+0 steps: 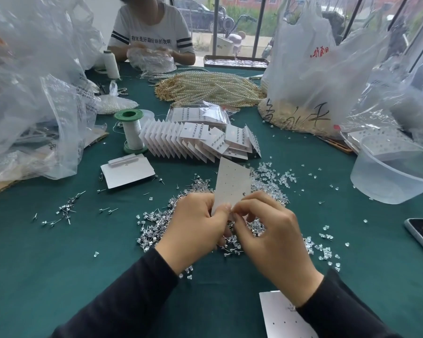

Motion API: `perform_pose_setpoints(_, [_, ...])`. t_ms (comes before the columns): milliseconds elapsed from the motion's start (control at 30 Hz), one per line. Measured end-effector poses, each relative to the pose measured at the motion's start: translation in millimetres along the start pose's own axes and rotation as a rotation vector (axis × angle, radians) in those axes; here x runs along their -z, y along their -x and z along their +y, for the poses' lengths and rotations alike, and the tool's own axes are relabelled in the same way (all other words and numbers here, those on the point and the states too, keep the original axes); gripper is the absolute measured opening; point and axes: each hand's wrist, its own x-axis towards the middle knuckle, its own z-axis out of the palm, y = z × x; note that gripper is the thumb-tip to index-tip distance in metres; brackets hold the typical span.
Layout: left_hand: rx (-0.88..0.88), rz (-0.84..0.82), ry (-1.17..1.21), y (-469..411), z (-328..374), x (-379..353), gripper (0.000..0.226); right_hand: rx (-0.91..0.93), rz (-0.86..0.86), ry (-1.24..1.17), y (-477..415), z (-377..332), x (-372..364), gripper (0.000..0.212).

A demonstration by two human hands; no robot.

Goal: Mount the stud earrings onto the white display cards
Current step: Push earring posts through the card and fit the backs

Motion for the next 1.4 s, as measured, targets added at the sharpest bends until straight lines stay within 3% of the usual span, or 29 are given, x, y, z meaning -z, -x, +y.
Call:
perform_pose_setpoints(133, [-0.054, 0.024, -0.053, 2, 5, 0, 0.029, -0.027, -0.014, 0.005, 1, 3, -2, 0.007])
perform_pose_setpoints(267, [-0.346, 0.084, -0.381, 5, 7, -1, 0.033, -0.050, -0.026, -0.071, -1, 5, 2, 0.005])
perform_pose_setpoints(333, [-0.461, 0.118, -0.520, 4, 7, 2, 0.032, -0.192, -0.041, -0.318, -4, 6, 8, 0.014])
perform_pose_setpoints(433, [-0.537, 0.101, -0.762, 3, 6, 7, 0.025, -0.628, -0.058, -0.972, -12, 13, 24, 0.051])
perform_pose_setpoints(500, [-0.549, 0.106, -0.864, 3, 5, 10, 0.014, -0.784, -0.125, -1.144, -16, 19, 35, 0.068])
perform_pose_setpoints(533, [-0.561, 0.117, -0.913, 3, 5, 10, 0.005, -0.838, -0.165, -1.164, -18, 20, 38, 0.067])
perform_pose_setpoints(633, [-0.637, 0.119, -0.990, 5, 8, 10, 0.019, -1.006, -0.232, -1.167, -20, 20, 43, 0.043])
perform_pose_setpoints(733, [-0.733, 0.056, -0.938, 7, 8, 15, 0.027, -1.091, -0.149, -1.232, -21, 20, 48, 0.014])
perform_pose_setpoints(833, [-0.616, -0.058, -0.533, 4, 10, 20, 0.044, -1.069, -0.083, -1.081, -21, 24, 51, 0.011])
perform_pose_setpoints(967, [-0.332, 0.063, -0.122, -7, 7, 22, 0.033, -0.983, -0.149, -0.896, -20, 25, 47, 0.019])
perform_pose_setpoints(1067, [-0.143, -0.037, 0.069, -9, 4, 23, 0.020, -0.946, -0.225, -0.843, -19, 23, 43, 0.016])
perform_pose_setpoints(1133, [-0.136, -0.067, 0.045, -10, 3, 24, 0.006, -0.926, -0.248, -0.815, -17, 23, 40, 0.016])
perform_pose_setpoints(1267, [-0.173, -0.085, -0.142, -11, -2, 29, 0.007, -0.825, -0.351, -0.696, -14, 24, 40, 0.031])
perform_pose_setpoints(1400, [-0.219, -0.120, -0.359, -12, -7, 30, 0.006, -0.491, -0.288, -0.278, -10, 25, 35, 0.039])
